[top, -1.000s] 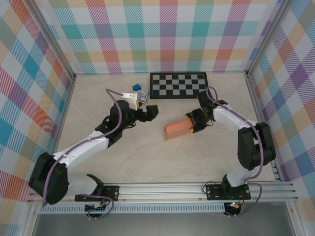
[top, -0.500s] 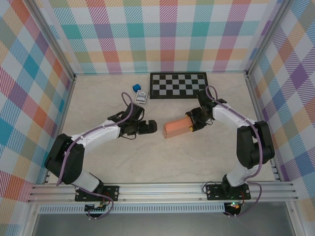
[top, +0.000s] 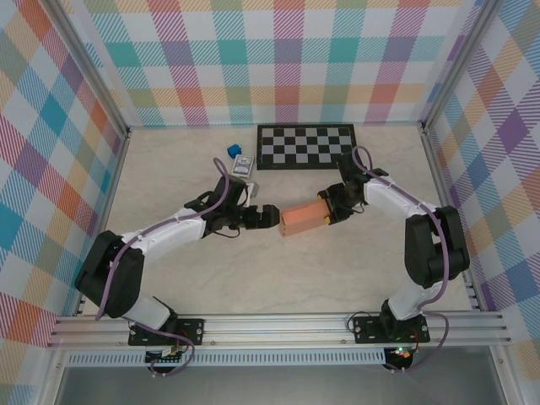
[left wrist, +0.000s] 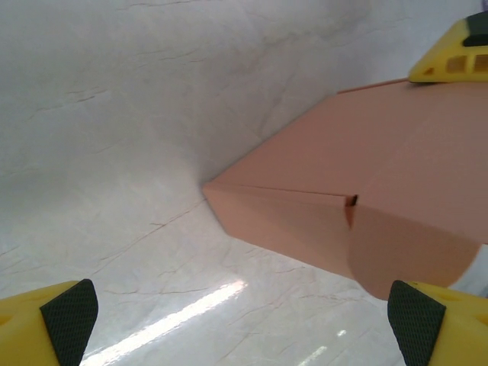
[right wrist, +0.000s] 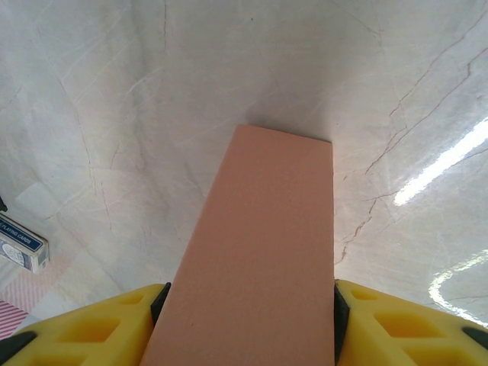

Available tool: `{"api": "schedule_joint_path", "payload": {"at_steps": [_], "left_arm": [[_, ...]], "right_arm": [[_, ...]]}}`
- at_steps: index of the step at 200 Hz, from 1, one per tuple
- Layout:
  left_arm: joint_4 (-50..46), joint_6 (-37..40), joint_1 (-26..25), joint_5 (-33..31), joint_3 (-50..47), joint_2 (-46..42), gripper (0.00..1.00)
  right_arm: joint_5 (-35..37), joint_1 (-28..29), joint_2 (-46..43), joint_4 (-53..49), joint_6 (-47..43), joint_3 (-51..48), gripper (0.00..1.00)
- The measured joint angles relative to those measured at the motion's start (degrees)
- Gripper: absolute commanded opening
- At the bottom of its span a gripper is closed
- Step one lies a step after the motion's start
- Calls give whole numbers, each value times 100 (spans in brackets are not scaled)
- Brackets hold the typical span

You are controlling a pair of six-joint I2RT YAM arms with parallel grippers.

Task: Fold the paper box

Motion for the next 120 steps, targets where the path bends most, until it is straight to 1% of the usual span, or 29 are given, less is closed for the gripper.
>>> {"api": "schedule_joint_path", "payload": {"at_steps": [29,51,120], "left_arm": [[326,-168,0,267,-26,55,100],[396,-225,0,387,-26,136,100],[400,-94,0,376,-26,413,100]], "right_arm": [[-2,0,0,0,4,2,54],[-2,0,11,-2,17,11,53],[-2,0,31,-2,17,33,53]]}}
